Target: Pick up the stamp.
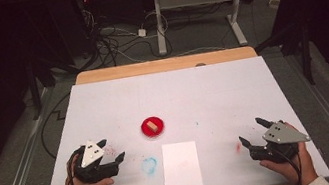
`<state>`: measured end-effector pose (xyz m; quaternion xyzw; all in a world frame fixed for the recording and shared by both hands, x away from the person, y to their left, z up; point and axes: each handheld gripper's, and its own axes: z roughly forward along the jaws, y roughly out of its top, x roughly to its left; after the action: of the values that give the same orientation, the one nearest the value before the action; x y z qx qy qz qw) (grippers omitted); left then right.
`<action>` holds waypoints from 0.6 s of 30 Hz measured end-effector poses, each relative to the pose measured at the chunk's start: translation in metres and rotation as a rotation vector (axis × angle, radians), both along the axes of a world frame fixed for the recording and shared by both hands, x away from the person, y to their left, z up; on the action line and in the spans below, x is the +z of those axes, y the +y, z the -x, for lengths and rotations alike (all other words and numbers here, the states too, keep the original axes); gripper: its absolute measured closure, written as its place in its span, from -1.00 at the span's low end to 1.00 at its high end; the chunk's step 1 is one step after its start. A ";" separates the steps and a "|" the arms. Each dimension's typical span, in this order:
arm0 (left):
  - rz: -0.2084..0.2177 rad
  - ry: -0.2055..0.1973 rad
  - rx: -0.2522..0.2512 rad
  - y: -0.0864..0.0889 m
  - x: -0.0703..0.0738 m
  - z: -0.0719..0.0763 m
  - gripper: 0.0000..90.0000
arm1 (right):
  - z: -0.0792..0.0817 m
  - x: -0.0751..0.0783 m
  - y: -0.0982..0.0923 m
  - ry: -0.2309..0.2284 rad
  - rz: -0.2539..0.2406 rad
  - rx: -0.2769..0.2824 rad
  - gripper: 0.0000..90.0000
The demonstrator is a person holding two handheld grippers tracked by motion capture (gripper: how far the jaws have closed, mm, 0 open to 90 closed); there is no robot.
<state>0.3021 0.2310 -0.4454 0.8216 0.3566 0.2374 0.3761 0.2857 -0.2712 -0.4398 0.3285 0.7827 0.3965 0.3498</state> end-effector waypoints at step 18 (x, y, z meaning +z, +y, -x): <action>-0.010 0.000 -0.024 -0.004 0.008 -0.014 -0.44 | -0.003 0.001 0.000 -0.002 -0.012 0.000 -0.46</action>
<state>0.3156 0.2271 -0.4374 0.8277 0.3456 0.2346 0.3749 0.2887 -0.2711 -0.4388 0.3301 0.7798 0.4017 0.3487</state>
